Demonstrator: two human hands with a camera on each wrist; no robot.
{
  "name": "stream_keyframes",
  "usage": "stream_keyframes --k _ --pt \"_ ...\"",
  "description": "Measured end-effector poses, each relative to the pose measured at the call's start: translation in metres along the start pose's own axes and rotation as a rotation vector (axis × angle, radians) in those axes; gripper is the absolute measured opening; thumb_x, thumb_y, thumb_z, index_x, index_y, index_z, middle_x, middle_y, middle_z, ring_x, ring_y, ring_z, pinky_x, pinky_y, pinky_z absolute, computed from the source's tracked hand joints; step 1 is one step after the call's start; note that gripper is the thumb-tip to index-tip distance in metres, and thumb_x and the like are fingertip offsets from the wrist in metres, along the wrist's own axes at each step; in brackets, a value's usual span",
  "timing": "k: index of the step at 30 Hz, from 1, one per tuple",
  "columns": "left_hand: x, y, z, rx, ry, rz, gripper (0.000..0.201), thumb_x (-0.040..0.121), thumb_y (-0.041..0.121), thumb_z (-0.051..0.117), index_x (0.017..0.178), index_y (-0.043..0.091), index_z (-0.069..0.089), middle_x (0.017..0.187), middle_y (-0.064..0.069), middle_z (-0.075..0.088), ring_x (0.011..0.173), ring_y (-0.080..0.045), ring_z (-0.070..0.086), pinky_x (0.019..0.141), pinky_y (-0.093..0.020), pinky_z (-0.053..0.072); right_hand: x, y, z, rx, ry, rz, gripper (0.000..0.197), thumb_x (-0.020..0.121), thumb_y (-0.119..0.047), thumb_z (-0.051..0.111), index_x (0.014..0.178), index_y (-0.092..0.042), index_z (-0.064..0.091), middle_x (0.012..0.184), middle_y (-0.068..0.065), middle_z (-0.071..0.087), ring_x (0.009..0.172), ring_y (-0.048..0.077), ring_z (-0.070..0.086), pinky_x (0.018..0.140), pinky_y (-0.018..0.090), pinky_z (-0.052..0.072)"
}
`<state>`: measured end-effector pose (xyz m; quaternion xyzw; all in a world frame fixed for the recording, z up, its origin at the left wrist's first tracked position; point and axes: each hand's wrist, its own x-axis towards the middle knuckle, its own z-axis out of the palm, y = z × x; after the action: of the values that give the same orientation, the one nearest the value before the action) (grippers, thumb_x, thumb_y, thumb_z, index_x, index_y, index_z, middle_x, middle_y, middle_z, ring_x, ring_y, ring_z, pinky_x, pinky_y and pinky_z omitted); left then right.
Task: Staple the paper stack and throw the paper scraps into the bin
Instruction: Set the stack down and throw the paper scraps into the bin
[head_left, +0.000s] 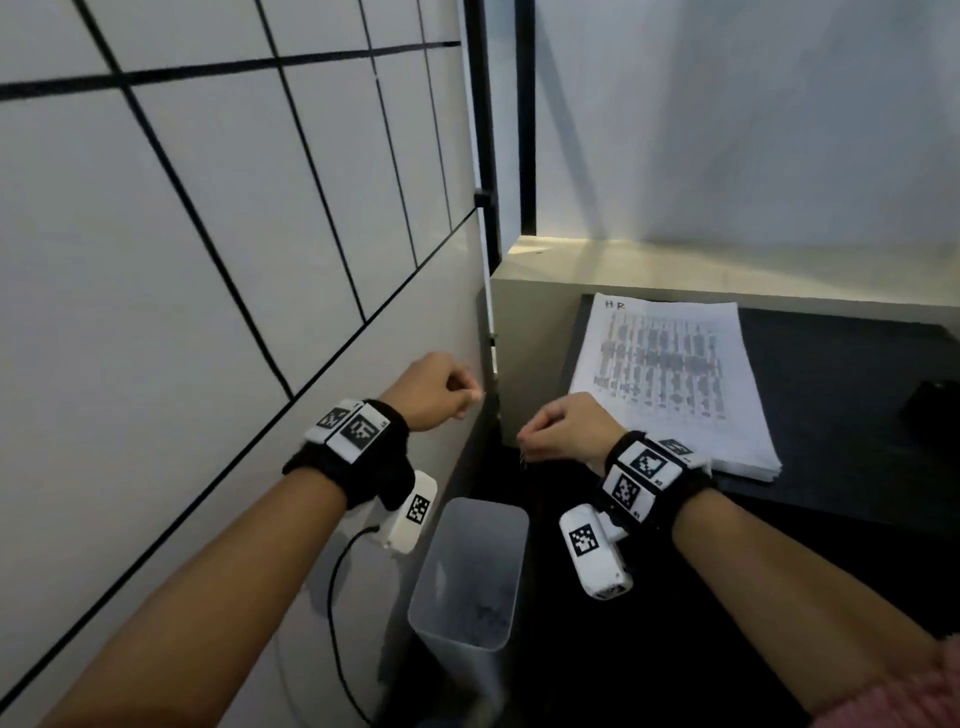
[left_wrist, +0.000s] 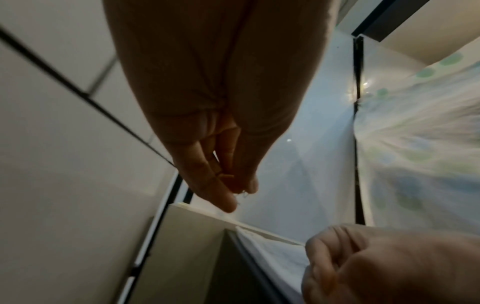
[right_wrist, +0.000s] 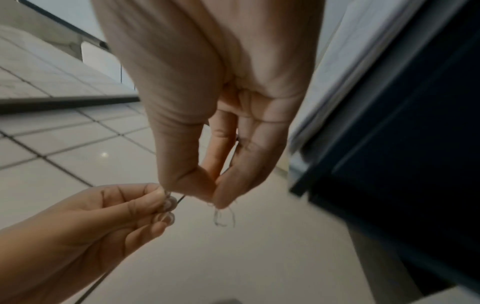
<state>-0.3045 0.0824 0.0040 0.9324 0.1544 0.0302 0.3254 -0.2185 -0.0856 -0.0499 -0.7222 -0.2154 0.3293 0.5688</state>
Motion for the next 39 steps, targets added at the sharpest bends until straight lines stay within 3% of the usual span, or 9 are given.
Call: stream_keyframes --k 4,10,13,19,23,25,30,35,39 --pt "-0.024 -0.044 -0.004 -0.052 0.048 -0.114 0.023 0.086 0.004 0.061 0.067 0.016 0.058 0.058 0.002 0.058 0.042 0.004 0.057 0.063 -0.022 0.051 0.02 0.01 0.057 -0.213 -0.07 -0.008 0.012 0.064 0.001 0.075 0.056 -0.005 0.068 0.056 0.009 0.065 0.055 0.019 0.062 0.067 0.037 0.058" --pt "-0.035 -0.106 0.033 -0.042 0.022 -0.275 0.02 0.076 0.023 0.061 0.056 0.027 0.058 0.055 0.008 0.063 0.067 -0.022 0.068 0.082 -0.041 0.057 0.042 0.064 0.113 -0.585 -0.201 0.114 0.003 0.07 -0.009 0.072 0.072 -0.008 0.074 0.061 -0.003 0.063 0.053 0.004 0.054 0.047 0.014 0.048" --pt "-0.03 -0.136 0.066 -0.088 -0.033 -0.354 0.012 0.068 0.035 0.057 0.056 0.037 0.06 0.057 0.01 0.065 0.072 -0.022 0.071 0.079 -0.042 0.057 0.063 0.108 0.12 -0.64 -0.236 0.241 0.002 0.073 -0.009 0.072 0.071 -0.008 0.072 0.067 0.0 0.064 0.054 0.003 0.051 0.061 0.022 0.051" --pt "-0.022 -0.173 0.117 -0.129 -0.104 -0.455 0.019 0.082 0.023 0.062 0.064 0.025 0.058 0.084 -0.005 0.075 0.085 -0.018 0.07 0.079 -0.025 0.053 0.108 0.182 0.129 -0.639 -0.194 0.389 0.04 0.072 -0.008 0.069 0.044 -0.019 0.043 0.053 -0.005 0.045 0.05 0.005 0.043 0.048 0.016 0.035" --pt "-0.016 -0.191 0.139 -0.164 -0.167 -0.493 0.014 0.086 0.016 0.059 0.073 0.02 0.065 0.082 -0.007 0.069 0.081 -0.018 0.066 0.072 -0.02 0.048 0.124 0.205 0.126 -0.626 -0.171 0.45 0.01 0.081 -0.009 0.063 0.077 -0.009 0.072 0.093 0.011 0.07 0.094 0.023 0.064 0.072 0.022 0.042" --pt "-0.012 -0.195 0.145 -0.178 -0.185 -0.475 0.012 0.088 0.012 0.057 0.088 0.007 0.068 0.084 -0.01 0.067 0.08 -0.014 0.059 0.061 -0.015 0.039 0.128 0.216 0.125 -0.618 -0.119 0.446 0.02 0.084 -0.012 0.062 0.098 -0.005 0.073 0.109 0.012 0.07 0.106 0.028 0.063 0.081 0.024 0.046" --pt "-0.005 -0.202 0.162 -0.191 -0.234 -0.53 0.021 0.09 0.011 0.053 0.1 0.001 0.069 0.071 0.0 0.06 0.08 -0.012 0.056 0.06 -0.014 0.037 0.133 0.233 0.126 -0.621 -0.051 0.43 0.023 0.084 -0.014 0.058 0.094 0.0 0.074 0.103 0.015 0.073 0.097 0.03 0.066 0.086 0.036 0.054" --pt "0.0 -0.203 0.174 -0.156 -0.284 -0.576 0.021 0.091 0.008 0.052 0.095 -0.001 0.07 0.1 -0.015 0.071 0.088 -0.017 0.062 0.067 -0.016 0.04 0.128 0.232 0.118 -0.61 -0.001 0.423 0.015 0.077 -0.003 0.066 0.089 0.001 0.074 0.099 0.016 0.073 0.096 0.029 0.067 0.079 0.029 0.052" --pt "0.005 -0.206 0.19 -0.105 -0.284 -0.603 0.024 0.087 0.005 0.05 0.092 -0.001 0.073 0.092 -0.016 0.072 0.099 -0.03 0.067 0.066 -0.021 0.042 0.128 0.233 0.121 -0.524 0.087 0.423 0.017 0.083 -0.004 0.058 0.094 -0.002 0.071 0.106 0.015 0.07 0.103 0.03 0.063 0.082 0.029 0.05"
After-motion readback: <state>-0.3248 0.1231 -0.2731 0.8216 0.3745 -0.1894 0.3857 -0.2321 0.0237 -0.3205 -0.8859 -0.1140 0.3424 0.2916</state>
